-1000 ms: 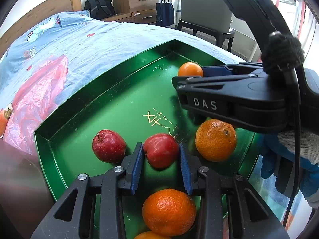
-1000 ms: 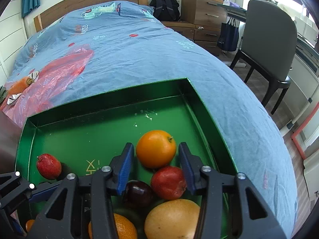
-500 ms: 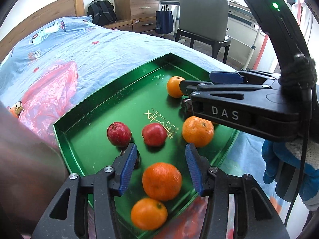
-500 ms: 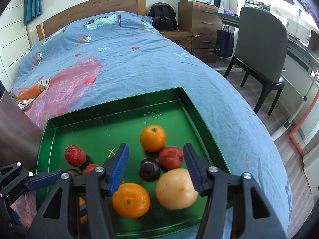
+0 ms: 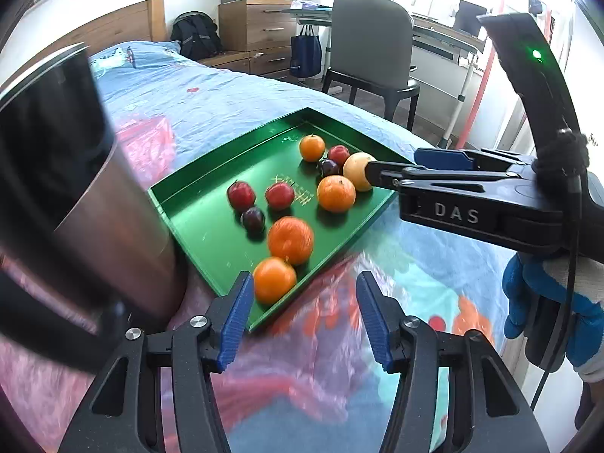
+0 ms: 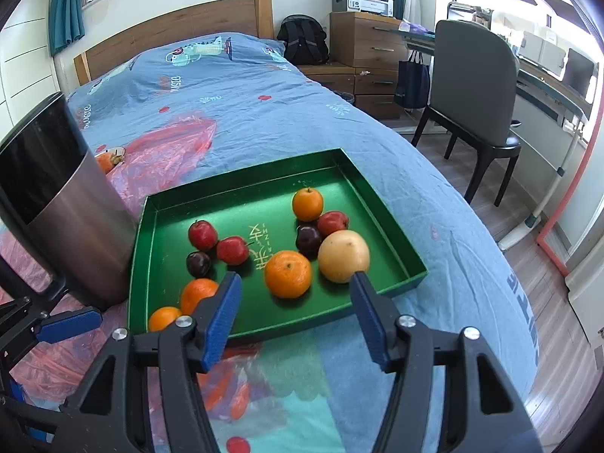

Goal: Organize fruits

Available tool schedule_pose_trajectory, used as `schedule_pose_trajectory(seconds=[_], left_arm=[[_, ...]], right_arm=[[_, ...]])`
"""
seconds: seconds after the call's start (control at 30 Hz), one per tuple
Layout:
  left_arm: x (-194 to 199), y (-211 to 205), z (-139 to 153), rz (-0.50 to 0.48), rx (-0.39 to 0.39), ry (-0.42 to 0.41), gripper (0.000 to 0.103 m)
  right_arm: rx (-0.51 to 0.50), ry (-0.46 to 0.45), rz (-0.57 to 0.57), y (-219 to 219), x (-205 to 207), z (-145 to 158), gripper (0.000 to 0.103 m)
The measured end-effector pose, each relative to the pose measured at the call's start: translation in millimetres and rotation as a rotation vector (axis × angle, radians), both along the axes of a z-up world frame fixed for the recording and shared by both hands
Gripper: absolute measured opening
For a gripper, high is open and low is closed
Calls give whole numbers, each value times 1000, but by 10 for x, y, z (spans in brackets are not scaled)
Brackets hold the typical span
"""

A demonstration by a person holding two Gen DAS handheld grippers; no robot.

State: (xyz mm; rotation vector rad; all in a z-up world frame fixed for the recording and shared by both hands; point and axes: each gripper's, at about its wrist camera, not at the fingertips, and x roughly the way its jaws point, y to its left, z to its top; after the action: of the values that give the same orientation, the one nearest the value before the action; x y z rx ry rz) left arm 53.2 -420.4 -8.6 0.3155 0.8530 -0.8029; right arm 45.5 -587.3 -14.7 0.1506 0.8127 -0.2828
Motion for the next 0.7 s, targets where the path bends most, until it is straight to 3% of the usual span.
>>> schedule_pose_trajectory(seconds=[0.13, 0.27, 0.47, 0.7], left_arm=[[-162, 284, 63, 29, -1, -7, 54], [-262, 534, 87, 69, 4, -23, 57], [-385, 988, 134, 131, -8, -38, 59], [-527, 1562, 176, 220, -20, -49, 60]], right_arm=[[7, 3, 12, 267, -225, 34, 83], [2, 12, 29, 538, -399, 62, 94], [4, 7, 38, 934, -614, 124, 103], [0, 18, 60, 1388, -793, 105, 103]])
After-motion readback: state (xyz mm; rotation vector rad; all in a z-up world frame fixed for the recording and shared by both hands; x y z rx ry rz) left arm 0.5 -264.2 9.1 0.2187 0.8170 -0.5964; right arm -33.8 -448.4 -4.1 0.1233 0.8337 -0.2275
